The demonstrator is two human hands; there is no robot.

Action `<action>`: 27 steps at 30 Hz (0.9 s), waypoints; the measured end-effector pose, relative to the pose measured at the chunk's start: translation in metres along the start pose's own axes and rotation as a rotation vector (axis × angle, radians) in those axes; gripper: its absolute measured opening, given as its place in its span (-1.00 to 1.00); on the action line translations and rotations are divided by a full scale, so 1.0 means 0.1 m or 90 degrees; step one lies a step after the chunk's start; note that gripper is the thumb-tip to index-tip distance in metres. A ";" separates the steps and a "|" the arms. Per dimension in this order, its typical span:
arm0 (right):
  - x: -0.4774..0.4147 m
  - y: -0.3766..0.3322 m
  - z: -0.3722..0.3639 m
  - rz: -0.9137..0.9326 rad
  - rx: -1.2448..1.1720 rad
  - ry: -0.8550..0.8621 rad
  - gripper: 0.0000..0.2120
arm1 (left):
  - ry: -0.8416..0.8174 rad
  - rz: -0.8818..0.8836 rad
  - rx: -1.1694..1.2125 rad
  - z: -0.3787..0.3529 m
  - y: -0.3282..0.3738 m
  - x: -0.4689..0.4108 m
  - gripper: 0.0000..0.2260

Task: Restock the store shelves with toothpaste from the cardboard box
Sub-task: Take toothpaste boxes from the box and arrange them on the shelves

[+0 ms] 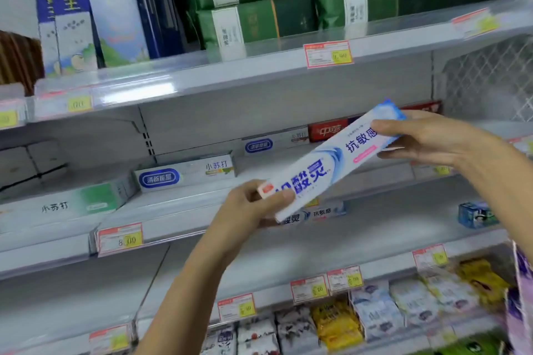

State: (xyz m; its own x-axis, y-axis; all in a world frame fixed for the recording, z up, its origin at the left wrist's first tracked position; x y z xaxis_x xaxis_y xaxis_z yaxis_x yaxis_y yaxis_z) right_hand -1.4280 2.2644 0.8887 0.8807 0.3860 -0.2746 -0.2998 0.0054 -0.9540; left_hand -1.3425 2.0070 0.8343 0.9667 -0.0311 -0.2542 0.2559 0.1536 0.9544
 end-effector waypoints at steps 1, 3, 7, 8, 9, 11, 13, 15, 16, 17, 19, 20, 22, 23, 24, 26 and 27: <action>0.02 -0.01 0.00 0.004 0.020 -0.016 -0.61 | 0.036 -0.025 0.018 0.07 0.04 -0.03 -0.55; 0.02 -0.02 0.00 0.017 0.058 -0.031 -0.42 | 0.100 -0.075 0.031 0.21 0.11 -0.07 -0.52; 0.06 -0.04 -0.15 0.048 0.070 -0.011 -0.63 | 0.125 -0.111 0.012 0.38 0.13 -0.05 -0.56; 0.08 -0.04 -0.20 0.057 0.074 -0.012 -0.63 | 0.117 -0.109 0.010 0.39 0.10 -0.01 -0.57; 0.12 -0.03 -0.23 0.064 0.076 -0.017 -0.64 | 0.106 -0.106 0.007 0.39 0.07 0.05 -0.58; 0.22 0.04 -0.31 0.072 0.069 -0.035 -0.65 | 0.095 -0.105 -0.007 0.41 -0.01 0.19 -0.62; 0.35 0.15 -0.36 0.073 0.055 -0.052 -0.52 | 0.095 -0.091 -0.014 0.42 -0.13 0.36 -0.59; 0.47 0.33 -0.37 0.073 0.039 -0.044 -0.40 | 0.074 -0.072 -0.021 0.40 -0.28 0.50 -0.59; 0.52 0.45 -0.37 0.065 0.030 -0.035 -0.40 | 0.060 -0.060 -0.021 0.38 -0.39 0.54 -0.60; 0.58 0.59 -0.37 0.048 0.017 -0.028 -0.40 | 0.050 -0.044 -0.018 0.36 -0.50 0.58 -0.60; 0.67 0.90 -0.38 -0.004 -0.006 -0.009 -0.35 | 0.034 0.011 -0.024 0.31 -0.76 0.60 -0.59; 0.71 1.06 -0.37 -0.034 -0.013 0.008 -0.32 | 0.015 0.042 -0.028 0.27 -0.90 0.59 -0.58; 0.71 1.36 -0.36 -0.088 -0.027 0.044 -0.47 | -0.022 0.088 -0.049 0.20 -1.18 0.53 -0.56; 0.69 1.48 -0.35 -0.109 -0.042 0.071 -0.65 | -0.020 0.100 -0.072 0.17 -1.30 0.47 -0.53; 0.65 1.57 -0.33 -0.123 -0.054 0.110 -0.79 | -0.004 0.108 -0.104 0.17 -1.40 0.39 -0.49; 0.53 1.72 -0.28 -0.144 -0.068 0.155 -0.84 | 0.043 0.139 -0.162 0.17 -1.57 0.20 -0.45; 0.46 1.77 -0.26 -0.151 -0.076 0.162 -0.84 | 0.062 0.157 -0.171 0.17 -1.63 0.10 -0.45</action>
State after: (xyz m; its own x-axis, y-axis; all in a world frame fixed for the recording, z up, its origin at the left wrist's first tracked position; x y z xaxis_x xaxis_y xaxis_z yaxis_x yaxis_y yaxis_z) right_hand -1.4314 2.2590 0.7041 0.9880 0.1455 -0.0515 -0.0452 -0.0465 -0.9979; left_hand -1.3743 1.9650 0.6793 0.9902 0.1308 -0.0481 -0.0082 0.3993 0.9168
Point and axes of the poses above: each hand's wrist, its own x-axis away from the middle knuckle, its own z-axis out of the back of the hand, y = z × x, the point moved 5 cm from there along -x, towards the middle knuckle, and after that the axes turned 3 degrees about x, right-handed, at the moved point
